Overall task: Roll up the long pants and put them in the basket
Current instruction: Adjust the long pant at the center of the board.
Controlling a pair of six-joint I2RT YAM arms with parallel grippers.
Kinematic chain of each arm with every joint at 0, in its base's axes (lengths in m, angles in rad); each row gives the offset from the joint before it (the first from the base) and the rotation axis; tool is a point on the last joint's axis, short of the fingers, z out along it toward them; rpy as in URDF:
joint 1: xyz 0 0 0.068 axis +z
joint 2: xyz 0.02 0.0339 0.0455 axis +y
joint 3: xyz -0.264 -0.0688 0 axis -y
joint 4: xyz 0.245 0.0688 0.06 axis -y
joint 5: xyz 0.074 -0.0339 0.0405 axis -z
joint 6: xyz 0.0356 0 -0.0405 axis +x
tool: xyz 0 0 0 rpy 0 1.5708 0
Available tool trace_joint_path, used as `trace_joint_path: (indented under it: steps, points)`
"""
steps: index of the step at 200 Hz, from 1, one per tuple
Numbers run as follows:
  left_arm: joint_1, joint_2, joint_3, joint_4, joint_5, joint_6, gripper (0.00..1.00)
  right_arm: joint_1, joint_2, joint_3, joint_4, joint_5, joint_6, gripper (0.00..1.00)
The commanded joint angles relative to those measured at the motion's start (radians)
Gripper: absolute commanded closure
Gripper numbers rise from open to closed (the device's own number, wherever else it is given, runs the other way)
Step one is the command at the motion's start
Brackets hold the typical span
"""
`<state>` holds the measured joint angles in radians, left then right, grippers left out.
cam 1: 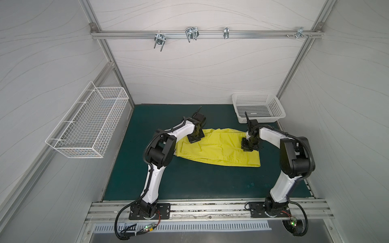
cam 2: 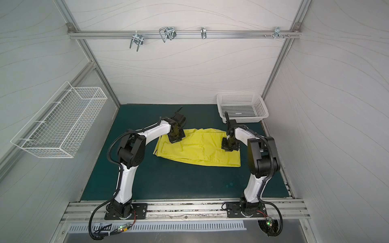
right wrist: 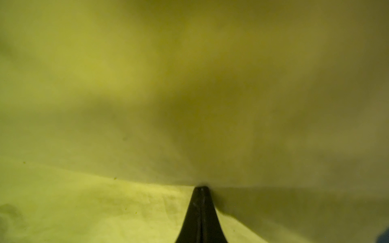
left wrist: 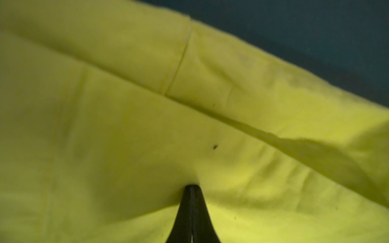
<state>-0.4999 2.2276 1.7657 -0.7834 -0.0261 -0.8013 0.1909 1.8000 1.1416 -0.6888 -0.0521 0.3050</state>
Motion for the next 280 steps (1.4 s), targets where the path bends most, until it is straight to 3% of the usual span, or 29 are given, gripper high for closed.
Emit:
trace_joint_path:
  steps: [1,32,107,124,142,174,207,239,280]
  points:
    - [0.018,0.106,0.147,-0.106,-0.063,0.082,1.0,0.015,-0.033,-0.025,-0.035,-0.008,-0.01,1.0]
    - [0.017,0.225,0.312,-0.185,-0.076,0.13,1.0,0.095,-0.044,-0.051,-0.039,0.032,0.007,1.0]
    - [0.018,0.303,0.4,-0.169,-0.038,0.162,1.0,0.335,-0.072,-0.111,0.007,-0.022,0.154,1.0]
    - [0.018,0.238,0.338,-0.135,-0.066,0.145,1.0,0.441,-0.059,-0.079,0.003,0.006,0.19,1.0]
    - [0.03,0.101,0.175,-0.039,-0.095,0.132,1.0,0.497,-0.077,-0.035,-0.034,0.072,0.197,1.0]
    - [0.066,-0.111,-0.08,0.056,-0.076,0.09,1.0,0.391,-0.217,0.004,-0.093,0.117,0.143,1.0]
    - [0.069,-0.145,-0.188,0.084,-0.043,0.053,1.0,0.24,-0.27,0.002,-0.116,0.16,0.057,1.0]
    - [0.067,-0.068,-0.175,0.105,0.001,0.018,1.0,0.183,-0.17,0.008,-0.108,0.331,-0.037,1.0]
    - [0.07,0.039,-0.047,0.046,-0.01,0.044,1.0,0.122,-0.024,0.013,-0.061,0.136,-0.06,1.0]
